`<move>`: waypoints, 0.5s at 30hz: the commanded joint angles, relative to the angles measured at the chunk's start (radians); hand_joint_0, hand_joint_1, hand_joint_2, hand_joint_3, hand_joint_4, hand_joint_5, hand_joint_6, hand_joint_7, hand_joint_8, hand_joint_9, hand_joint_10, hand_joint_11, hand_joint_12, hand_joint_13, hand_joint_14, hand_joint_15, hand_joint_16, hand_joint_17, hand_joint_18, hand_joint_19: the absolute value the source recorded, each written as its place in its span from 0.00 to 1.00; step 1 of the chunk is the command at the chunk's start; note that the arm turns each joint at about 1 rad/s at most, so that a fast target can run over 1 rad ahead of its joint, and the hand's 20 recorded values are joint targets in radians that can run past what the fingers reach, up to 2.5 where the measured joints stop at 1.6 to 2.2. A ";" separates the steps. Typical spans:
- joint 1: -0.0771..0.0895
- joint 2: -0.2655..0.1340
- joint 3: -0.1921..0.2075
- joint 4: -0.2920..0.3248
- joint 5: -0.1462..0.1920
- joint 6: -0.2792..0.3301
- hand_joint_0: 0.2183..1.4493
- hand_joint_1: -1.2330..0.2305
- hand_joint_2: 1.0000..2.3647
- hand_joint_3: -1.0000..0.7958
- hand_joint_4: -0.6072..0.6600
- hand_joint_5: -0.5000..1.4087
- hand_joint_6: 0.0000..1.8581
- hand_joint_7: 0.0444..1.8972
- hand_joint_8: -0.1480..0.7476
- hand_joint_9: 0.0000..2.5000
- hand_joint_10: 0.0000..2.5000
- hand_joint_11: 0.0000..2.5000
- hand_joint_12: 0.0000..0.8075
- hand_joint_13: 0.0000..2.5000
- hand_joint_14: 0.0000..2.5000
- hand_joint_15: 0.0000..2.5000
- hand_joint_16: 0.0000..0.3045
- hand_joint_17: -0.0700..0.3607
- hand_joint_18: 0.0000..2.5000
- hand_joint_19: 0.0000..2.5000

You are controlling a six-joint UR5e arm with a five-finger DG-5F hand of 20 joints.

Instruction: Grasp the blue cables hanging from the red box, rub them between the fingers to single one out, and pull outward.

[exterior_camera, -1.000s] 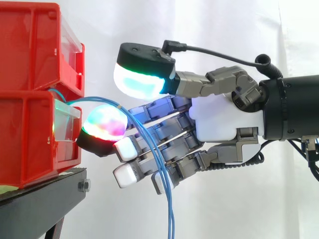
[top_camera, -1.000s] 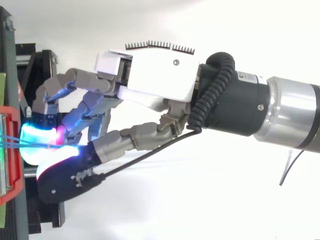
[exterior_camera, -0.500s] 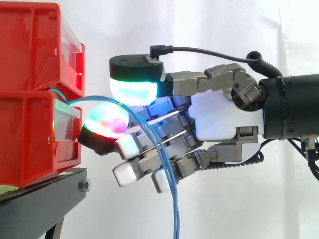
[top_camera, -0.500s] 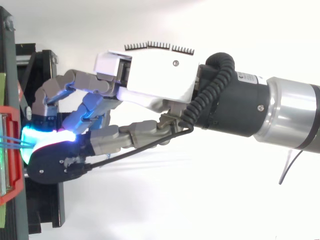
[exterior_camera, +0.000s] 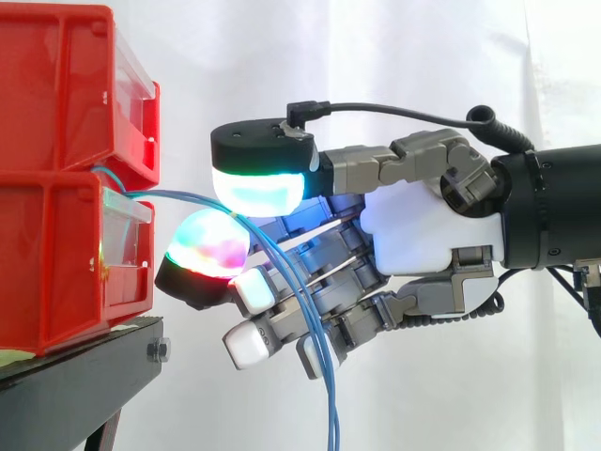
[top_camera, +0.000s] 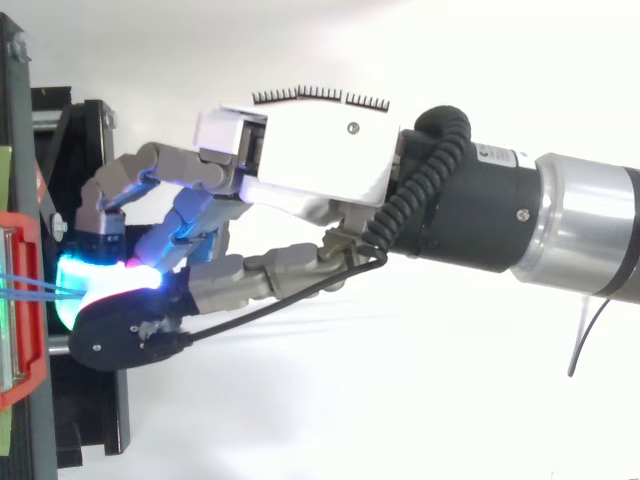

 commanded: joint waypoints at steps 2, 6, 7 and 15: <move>0.000 -0.001 0.000 -0.023 -0.012 -0.001 0.32 0.33 0.01 0.45 0.68 0.16 0.47 0.47 0.56 0.37 0.01 0.30 0.52 0.34 0.01 0.22 0.20 0.47 0.38 0.27; 0.000 0.004 0.000 -0.046 -0.017 -0.001 0.31 0.34 0.01 0.40 0.69 0.16 0.46 0.47 0.55 0.37 0.00 0.30 0.51 0.34 0.01 0.22 0.19 0.47 0.37 0.27; 0.000 0.006 0.000 -0.048 -0.017 -0.001 0.30 0.34 0.01 0.38 0.69 0.16 0.46 0.46 0.55 0.37 0.01 0.30 0.51 0.35 0.01 0.22 0.19 0.47 0.37 0.28; 0.000 0.004 0.000 -0.068 -0.027 -0.001 0.28 0.34 0.00 0.32 0.69 0.17 0.45 0.47 0.56 0.37 0.01 0.30 0.52 0.35 0.01 0.22 0.20 0.47 0.37 0.27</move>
